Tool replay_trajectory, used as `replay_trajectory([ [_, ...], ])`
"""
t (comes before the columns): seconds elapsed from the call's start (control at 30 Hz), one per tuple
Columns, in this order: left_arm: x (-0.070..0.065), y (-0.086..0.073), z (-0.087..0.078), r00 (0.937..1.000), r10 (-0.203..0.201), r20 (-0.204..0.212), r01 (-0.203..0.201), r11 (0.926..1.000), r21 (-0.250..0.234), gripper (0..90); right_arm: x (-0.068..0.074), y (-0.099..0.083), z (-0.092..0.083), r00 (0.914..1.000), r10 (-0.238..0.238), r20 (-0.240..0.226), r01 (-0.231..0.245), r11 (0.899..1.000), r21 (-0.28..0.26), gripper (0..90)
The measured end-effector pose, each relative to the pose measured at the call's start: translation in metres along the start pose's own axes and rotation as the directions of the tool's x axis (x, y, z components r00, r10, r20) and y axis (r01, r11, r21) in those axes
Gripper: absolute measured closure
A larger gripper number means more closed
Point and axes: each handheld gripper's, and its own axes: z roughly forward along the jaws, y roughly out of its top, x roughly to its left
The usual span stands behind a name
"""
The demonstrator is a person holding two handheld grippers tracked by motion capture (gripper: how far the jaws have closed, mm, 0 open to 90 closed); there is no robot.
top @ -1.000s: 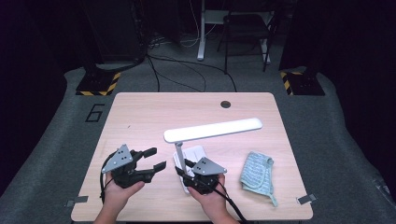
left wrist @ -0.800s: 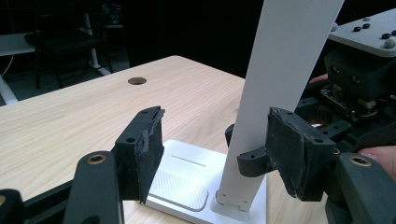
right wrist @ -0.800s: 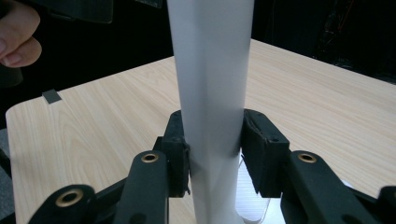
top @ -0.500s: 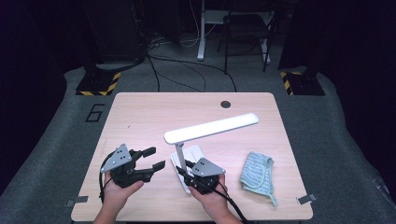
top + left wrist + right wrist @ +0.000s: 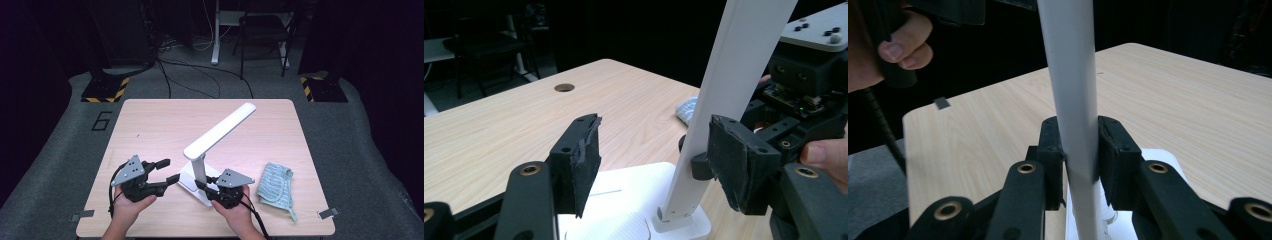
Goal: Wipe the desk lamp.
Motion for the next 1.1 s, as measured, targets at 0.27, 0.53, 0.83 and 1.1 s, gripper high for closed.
replay_trajectory([
  [0.27,-0.015,0.007,0.014,0.9967,0.035,0.073,-0.036,0.9992,0.018,37.9,-0.004,-0.002,-0.01,0.998,-0.008,-0.062,0.009,1.0,0.016,73.1],
  [0.53,-0.031,0.02,0.04,0.9834,0.059,0.172,-0.065,0.9976,0.026,38.3,-0.001,-0.012,-0.021,0.9991,0.031,-0.027,-0.03,0.999,0.031,68.7],
  [0.83,-0.036,0.027,0.058,0.9678,0.095,0.233,-0.109,0.9929,0.048,56.7,-0.004,-0.028,-0.028,0.9991,0.042,0.0,-0.042,0.997,0.06,71.1],
  [1.1,-0.04,0.028,0.058,0.9734,0.093,0.21,-0.106,0.993,0.052,61.2,-0.005,-0.032,-0.031,0.9987,0.042,0.028,-0.044,0.996,0.076,72.4],
])
